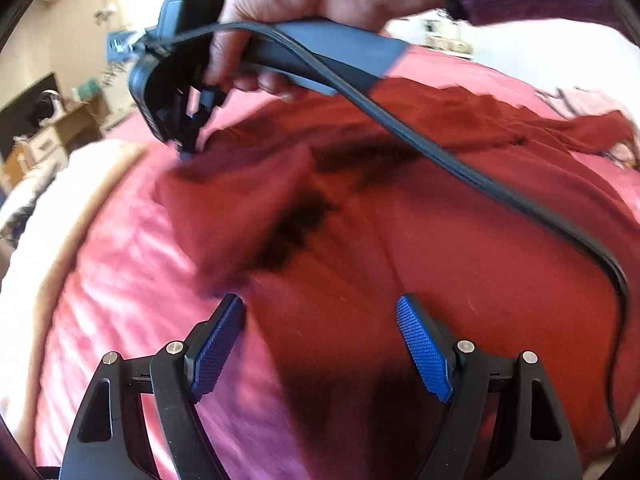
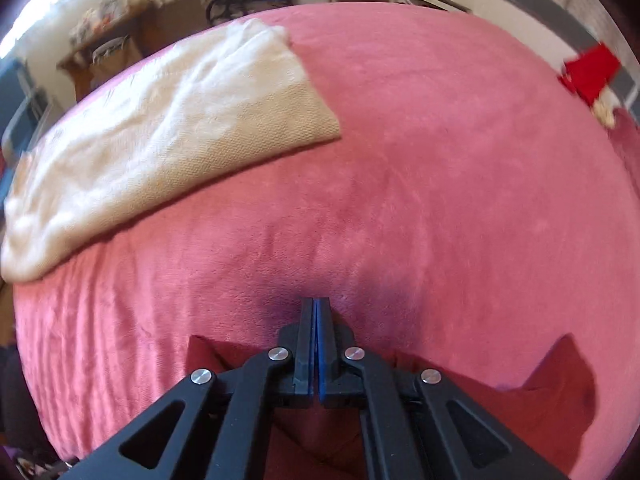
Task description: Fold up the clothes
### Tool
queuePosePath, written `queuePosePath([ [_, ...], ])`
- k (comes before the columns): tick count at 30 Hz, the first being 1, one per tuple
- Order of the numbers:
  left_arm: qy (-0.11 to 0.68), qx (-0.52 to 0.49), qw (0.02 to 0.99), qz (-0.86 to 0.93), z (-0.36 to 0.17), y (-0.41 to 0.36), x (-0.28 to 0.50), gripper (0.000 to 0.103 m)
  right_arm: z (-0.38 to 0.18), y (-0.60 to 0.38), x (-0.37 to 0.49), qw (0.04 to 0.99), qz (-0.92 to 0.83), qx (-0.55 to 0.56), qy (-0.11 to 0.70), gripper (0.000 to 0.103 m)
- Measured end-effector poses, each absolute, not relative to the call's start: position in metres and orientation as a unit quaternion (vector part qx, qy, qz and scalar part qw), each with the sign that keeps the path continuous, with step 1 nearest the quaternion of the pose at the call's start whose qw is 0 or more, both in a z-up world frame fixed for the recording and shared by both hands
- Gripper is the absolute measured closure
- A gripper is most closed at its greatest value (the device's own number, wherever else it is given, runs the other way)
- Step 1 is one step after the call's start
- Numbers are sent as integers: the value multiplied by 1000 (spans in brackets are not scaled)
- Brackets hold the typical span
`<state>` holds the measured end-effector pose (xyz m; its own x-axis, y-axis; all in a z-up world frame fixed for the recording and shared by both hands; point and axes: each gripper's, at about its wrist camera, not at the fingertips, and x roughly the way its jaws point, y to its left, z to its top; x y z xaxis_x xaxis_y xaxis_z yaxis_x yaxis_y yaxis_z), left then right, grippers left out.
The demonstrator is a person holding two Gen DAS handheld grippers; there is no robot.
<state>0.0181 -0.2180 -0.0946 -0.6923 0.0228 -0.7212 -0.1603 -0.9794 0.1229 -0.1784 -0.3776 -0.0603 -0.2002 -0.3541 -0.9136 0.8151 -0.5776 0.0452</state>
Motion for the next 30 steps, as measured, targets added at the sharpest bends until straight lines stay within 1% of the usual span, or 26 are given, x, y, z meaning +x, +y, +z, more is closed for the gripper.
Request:
queuePosePath([
  [1,96,-383,39,918,-93,-216,25,23,-52,-368,-176,408,-741,490,208,96],
  [3,94,-384,27,918,-92,-216,34,23,-37,-348,-169,429,-745,484,163,80],
  [8,84,-382,13,920,-94,-233,40,23,-10,-285,-132,456,-735,495,88,79],
  [11,49,-398,11,916,-97,-237,41,23,-28,-286,-89,479,-700,529,32,77],
  [13,30,-406,17,913,-99,-236,47,23,-45,-281,-69,481,-675,558,18,77],
  [14,26,-408,16,913,-100,-236,50,23,-52,-284,-61,477,-675,562,28,77],
  [18,7,-411,10,912,-102,-239,56,23,-72,-316,-33,444,-713,528,121,77],
  [22,5,-410,9,912,-103,-239,63,23,-68,-352,-31,429,-753,478,145,77],
  [23,6,-409,9,913,-104,-239,63,22,-68,-356,-34,419,-760,478,139,83],
  [24,5,-408,9,913,-104,-239,63,22,-67,-359,-37,409,-766,477,132,94],
  [25,5,-408,9,913,-105,-239,63,22,-66,-356,-42,404,-768,486,103,95],
  [27,5,-407,9,913,-105,-239,64,22,-57,-328,-52,391,-771,503,16,96],
  [30,3,-406,11,914,-105,-240,65,21,-49,-289,-56,363,-787,497,-53,96],
])
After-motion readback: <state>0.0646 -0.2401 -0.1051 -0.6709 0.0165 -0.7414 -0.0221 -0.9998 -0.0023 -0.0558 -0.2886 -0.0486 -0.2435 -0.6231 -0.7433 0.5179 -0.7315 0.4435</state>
